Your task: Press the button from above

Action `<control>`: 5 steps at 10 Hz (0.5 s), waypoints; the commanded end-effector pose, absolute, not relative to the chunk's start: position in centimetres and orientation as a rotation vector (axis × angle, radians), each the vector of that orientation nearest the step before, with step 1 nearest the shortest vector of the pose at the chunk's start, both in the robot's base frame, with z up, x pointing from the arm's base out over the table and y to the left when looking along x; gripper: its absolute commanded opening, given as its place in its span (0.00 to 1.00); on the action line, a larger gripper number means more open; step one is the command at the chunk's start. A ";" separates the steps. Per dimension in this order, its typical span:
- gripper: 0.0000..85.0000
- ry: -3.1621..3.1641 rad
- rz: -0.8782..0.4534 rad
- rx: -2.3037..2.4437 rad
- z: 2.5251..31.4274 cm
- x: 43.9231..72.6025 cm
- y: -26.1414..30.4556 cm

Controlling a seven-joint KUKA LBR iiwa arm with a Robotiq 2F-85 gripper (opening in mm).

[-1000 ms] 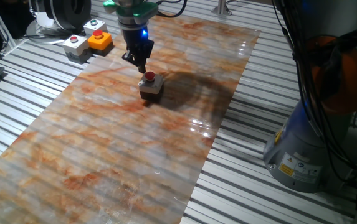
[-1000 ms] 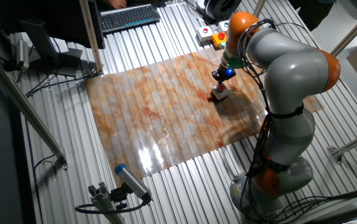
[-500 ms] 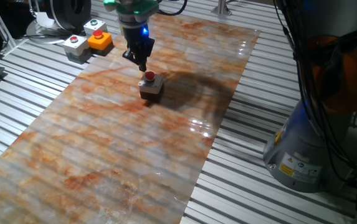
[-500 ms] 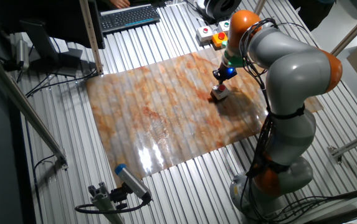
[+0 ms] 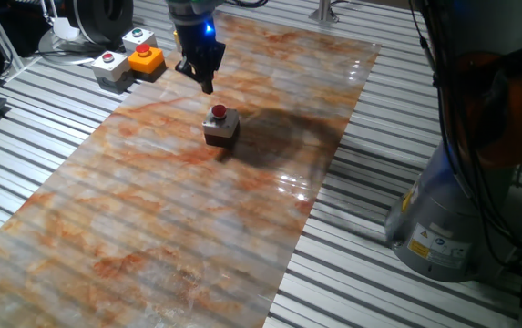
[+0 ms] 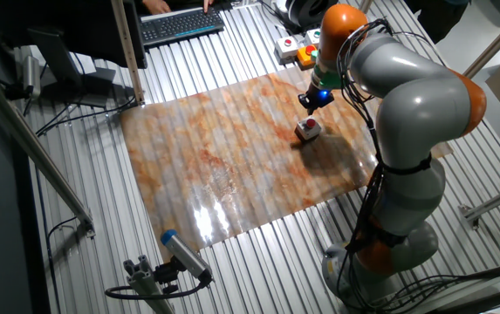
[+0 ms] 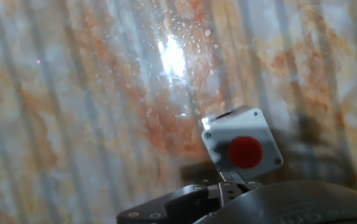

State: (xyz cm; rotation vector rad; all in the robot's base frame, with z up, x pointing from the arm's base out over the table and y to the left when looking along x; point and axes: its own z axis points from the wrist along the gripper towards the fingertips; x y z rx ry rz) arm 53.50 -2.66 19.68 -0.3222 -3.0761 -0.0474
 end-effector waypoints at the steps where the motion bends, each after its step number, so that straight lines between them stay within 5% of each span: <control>1: 0.00 -3.074 -0.057 -0.332 20.2 53.3 -2.4; 5: 0.00 -3.071 -0.057 -0.360 22.3 52.5 -1.5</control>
